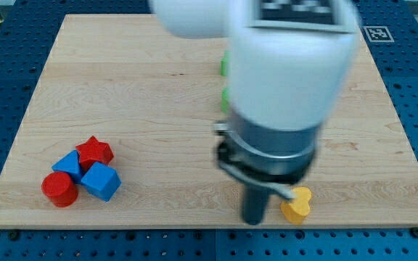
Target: Push the yellow heart towards center right
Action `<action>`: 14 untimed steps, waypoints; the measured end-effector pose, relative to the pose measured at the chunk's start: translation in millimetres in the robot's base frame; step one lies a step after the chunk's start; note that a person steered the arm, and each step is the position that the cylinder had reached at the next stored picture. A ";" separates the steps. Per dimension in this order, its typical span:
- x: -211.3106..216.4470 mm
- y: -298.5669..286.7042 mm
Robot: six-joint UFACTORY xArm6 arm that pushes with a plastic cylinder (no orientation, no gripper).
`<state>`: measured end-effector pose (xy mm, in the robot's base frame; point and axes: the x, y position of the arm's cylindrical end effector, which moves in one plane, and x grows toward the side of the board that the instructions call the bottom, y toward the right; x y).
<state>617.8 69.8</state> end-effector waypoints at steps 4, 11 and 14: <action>-9.6 76.6; -46.8 115.8; -62.4 82.5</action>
<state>555.4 152.3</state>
